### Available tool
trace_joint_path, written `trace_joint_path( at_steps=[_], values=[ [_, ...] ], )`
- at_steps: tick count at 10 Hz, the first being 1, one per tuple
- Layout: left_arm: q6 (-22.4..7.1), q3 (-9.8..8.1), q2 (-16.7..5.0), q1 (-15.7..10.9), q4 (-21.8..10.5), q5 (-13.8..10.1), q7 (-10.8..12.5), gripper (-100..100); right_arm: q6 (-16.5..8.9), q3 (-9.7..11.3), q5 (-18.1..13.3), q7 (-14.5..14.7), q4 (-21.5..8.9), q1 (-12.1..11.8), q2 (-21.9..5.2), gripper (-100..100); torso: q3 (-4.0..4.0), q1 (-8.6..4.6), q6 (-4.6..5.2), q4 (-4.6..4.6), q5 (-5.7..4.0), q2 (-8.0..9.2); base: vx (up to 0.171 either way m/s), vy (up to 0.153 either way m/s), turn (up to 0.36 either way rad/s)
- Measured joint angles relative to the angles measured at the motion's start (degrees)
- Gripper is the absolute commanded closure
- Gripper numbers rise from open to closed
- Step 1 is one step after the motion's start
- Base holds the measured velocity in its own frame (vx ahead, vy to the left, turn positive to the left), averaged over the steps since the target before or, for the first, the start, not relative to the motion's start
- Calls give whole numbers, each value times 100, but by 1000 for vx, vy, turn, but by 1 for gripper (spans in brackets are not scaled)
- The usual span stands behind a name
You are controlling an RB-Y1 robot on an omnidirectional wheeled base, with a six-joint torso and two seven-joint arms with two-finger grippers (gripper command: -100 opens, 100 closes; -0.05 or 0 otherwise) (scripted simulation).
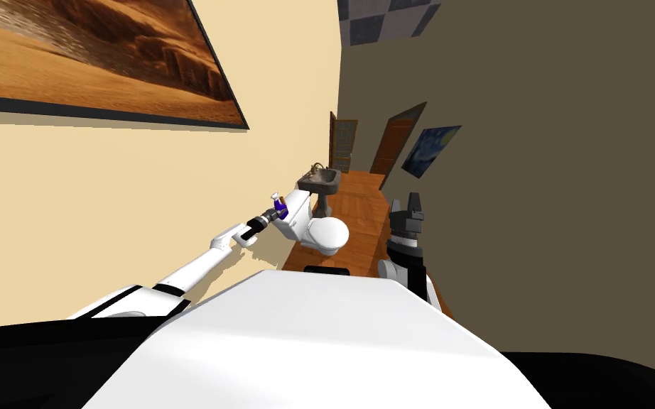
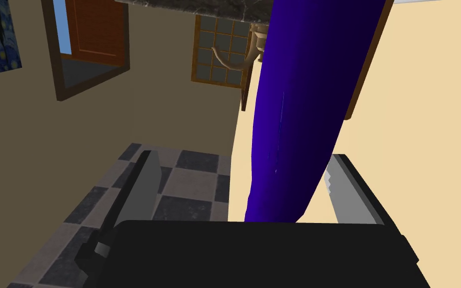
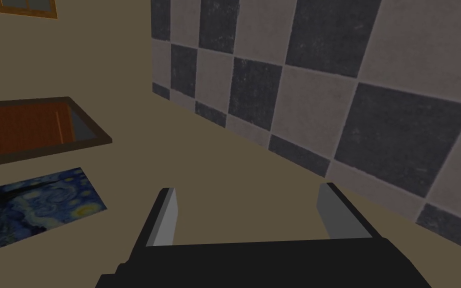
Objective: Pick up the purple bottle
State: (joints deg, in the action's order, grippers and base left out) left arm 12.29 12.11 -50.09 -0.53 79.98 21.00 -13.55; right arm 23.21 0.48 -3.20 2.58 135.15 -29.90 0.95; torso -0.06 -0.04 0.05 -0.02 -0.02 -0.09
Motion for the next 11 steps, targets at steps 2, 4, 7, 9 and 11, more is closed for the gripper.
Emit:
trace_joint_path(
  at_steps=[2, 4, 7, 9, 11],
  values=[
    [191, 306, -54, -369, -308, -17, -3, -100, 0, 0, 0, 0, 0, -1, 0, 0, -2, -4, -4, -1, 0, -3, 30, -39, 123],
    [257, 539, -121, -661, -445, -35, 11, -100, 0, -1, 0, 0, 0, -2, 0, 0, -1, -1, -13, -1, 0, -3, 41, -43, 308],
    [411, 916, -226, -1089, -684, -67, 39, -100, 0, -1, 0, 0, 0, -2, 0, 0, -1, 1, -12, -1, 1, -2, 30, -34, 199],
    [533, 1125, -228, -1358, -855, -71, 15, -100, 0, 0, 0, 0, 0, 0, 0, 0, 1, 3, 0, 0, 1, 1, 12, -15, -5],
    [539, 1128, -225, -1368, -859, -70, 10, 100, 0, 0, 0, 0, 0, 0, 0, 0, 5, 12, -3, 2, 3, 9, 0, 0, 0]
  ],
)
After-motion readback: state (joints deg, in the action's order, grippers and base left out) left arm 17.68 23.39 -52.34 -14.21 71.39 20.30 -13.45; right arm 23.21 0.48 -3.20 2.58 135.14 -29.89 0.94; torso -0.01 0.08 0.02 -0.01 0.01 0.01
